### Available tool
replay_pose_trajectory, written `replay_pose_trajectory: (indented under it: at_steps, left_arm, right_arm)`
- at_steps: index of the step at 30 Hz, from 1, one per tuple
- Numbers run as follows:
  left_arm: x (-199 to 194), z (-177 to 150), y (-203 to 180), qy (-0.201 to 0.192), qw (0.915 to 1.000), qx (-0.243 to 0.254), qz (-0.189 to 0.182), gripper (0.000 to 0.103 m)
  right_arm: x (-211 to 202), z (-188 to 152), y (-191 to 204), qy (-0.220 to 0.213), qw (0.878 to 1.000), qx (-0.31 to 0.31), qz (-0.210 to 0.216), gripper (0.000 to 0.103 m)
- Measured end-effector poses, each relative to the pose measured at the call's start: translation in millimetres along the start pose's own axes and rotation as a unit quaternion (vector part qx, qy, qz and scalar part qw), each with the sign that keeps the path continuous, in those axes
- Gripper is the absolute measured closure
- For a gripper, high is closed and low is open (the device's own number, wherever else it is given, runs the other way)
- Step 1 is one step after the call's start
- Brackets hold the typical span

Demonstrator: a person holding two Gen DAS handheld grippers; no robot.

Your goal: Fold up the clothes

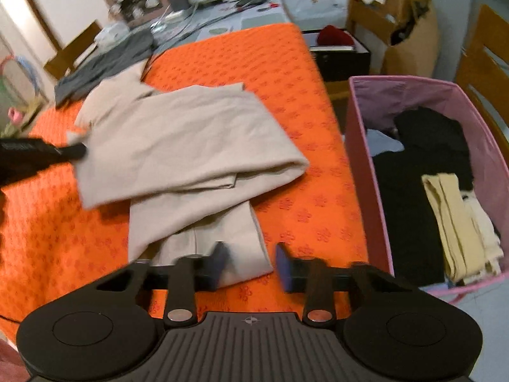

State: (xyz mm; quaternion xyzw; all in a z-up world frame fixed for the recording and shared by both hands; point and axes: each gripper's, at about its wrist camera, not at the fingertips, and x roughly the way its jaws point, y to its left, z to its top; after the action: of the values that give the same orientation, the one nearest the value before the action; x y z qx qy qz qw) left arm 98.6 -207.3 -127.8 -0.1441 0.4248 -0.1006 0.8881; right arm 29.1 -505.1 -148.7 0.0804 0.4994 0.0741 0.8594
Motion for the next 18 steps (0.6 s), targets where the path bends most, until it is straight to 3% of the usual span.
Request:
replay_pose_trajectory:
  at_steps: [2, 4, 8, 14, 18]
  left_arm:
    - [-15, 4, 7, -0.009, 0.9997, 0.002, 0.020, 0.099]
    - [-31, 8, 17, -0.017, 0.9987, 0.010, 0.046, 0.099]
    - [-66, 17, 38, -0.032, 0.9933, 0.036, 0.105, 0.099]
    - [-120, 30, 76, -0.039, 0.9765, 0.061, 0.203, 0.099]
    - [-143, 32, 96, -0.010, 0.9728, 0.053, 0.225, 0.099]
  right_arm:
    - [0, -1, 4, -0.003, 1.000, -0.011, -0.008, 0.093]
    - [-3, 1, 5, -0.009, 1.000, -0.016, -0.014, 0.097]
    - [-18, 6, 4, -0.027, 0.999, -0.018, -0.023, 0.098]
    - [-55, 16, -3, -0.057, 0.997, -0.015, -0.054, 0.098]
    - [-81, 15, -20, -0.055, 0.996, -0.001, -0.074, 0.098]
